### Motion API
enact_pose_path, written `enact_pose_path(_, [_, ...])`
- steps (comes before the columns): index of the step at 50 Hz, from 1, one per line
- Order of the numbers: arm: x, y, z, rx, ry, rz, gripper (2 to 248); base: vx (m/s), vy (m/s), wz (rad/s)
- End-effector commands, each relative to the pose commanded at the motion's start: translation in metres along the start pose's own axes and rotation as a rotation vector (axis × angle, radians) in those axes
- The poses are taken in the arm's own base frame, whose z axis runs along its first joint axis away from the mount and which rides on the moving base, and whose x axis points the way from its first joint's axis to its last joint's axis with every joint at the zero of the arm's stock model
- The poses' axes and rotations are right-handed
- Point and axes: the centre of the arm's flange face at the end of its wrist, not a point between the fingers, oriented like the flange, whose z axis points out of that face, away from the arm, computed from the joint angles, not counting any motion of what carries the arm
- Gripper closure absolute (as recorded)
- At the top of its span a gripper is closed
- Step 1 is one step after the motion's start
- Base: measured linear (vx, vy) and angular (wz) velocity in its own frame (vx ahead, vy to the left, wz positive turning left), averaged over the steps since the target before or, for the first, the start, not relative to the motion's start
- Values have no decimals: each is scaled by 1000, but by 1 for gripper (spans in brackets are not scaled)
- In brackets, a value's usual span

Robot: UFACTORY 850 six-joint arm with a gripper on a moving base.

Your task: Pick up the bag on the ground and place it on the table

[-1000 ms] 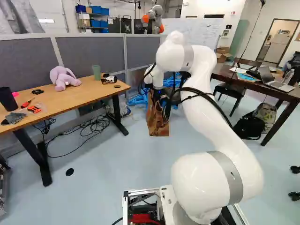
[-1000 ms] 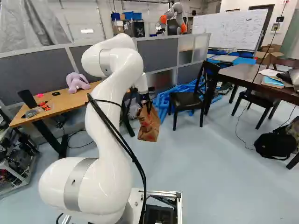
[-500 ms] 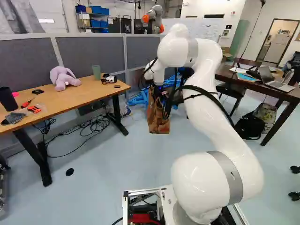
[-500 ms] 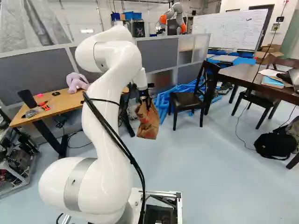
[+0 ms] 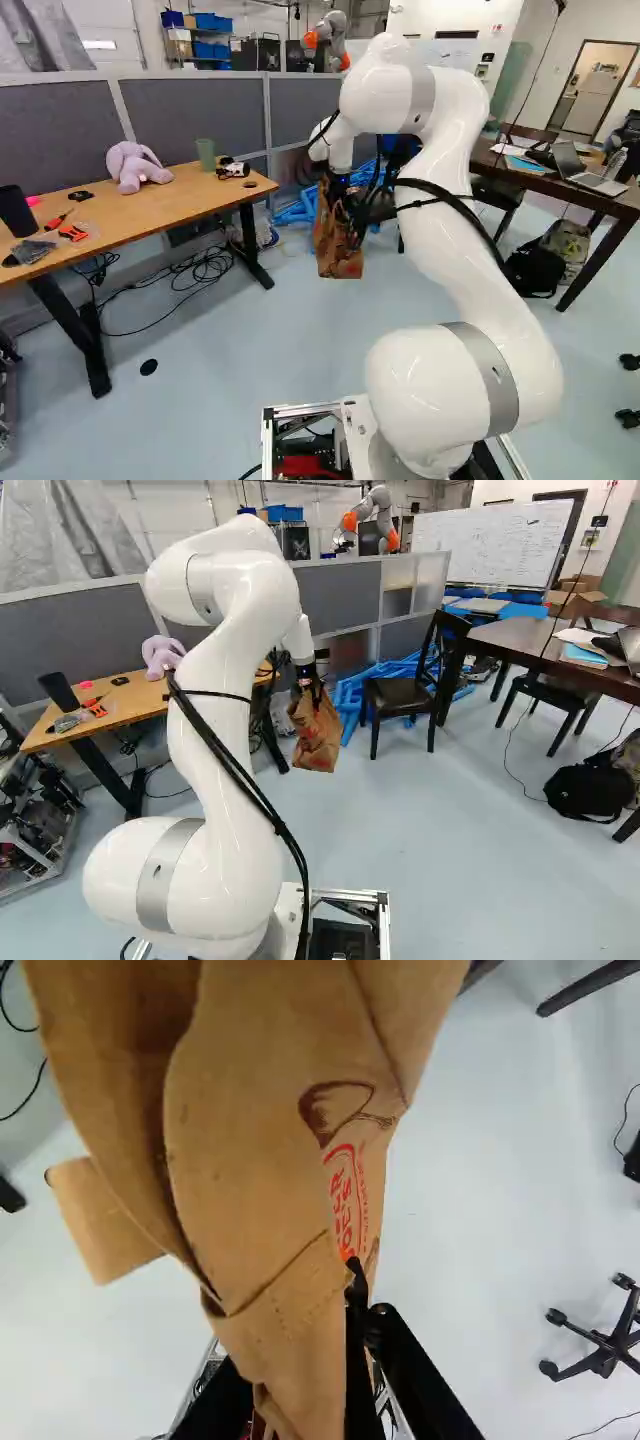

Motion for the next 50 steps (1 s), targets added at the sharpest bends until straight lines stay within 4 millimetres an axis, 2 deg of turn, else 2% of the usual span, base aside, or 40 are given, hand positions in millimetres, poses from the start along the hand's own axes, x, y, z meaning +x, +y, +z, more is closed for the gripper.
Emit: enact_pose_path(50, [-9, 5, -77, -8, 89, 7, 229, 0, 0, 0])
